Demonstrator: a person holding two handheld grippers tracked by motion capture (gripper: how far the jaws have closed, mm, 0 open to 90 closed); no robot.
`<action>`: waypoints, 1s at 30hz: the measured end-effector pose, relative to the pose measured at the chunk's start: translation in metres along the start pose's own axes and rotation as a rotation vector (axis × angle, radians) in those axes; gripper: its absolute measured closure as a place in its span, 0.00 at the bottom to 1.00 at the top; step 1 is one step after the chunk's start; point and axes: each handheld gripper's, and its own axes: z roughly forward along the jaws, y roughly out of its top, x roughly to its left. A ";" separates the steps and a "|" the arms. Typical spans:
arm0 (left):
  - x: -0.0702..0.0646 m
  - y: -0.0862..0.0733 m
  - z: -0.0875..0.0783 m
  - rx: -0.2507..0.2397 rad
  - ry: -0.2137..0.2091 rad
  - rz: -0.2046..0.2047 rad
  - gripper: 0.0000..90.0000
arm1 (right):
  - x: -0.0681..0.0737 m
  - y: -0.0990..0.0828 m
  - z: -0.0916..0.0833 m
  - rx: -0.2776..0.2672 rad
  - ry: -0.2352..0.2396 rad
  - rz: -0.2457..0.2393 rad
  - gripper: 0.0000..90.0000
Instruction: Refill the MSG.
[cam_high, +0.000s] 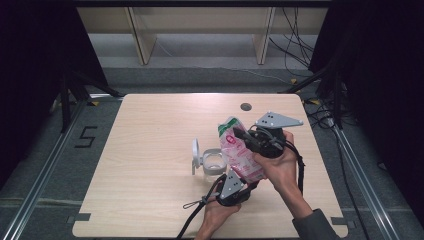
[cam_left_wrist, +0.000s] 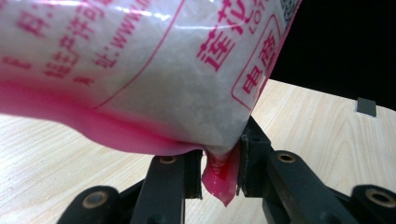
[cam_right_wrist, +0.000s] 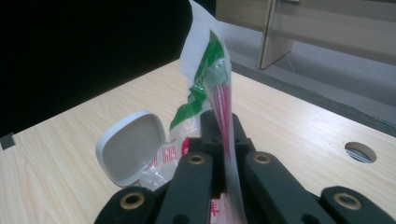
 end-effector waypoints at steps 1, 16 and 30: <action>0.001 0.000 0.000 0.004 0.007 -0.005 0.83 | 0.000 0.001 0.000 0.008 -0.006 -0.005 1.00; 0.002 0.001 0.002 -0.020 -0.005 -0.015 0.83 | 0.004 0.003 0.017 0.026 -0.003 0.018 1.00; 0.003 0.000 0.005 -0.023 -0.014 -0.029 0.83 | 0.006 0.004 0.027 0.056 -0.012 -0.029 1.00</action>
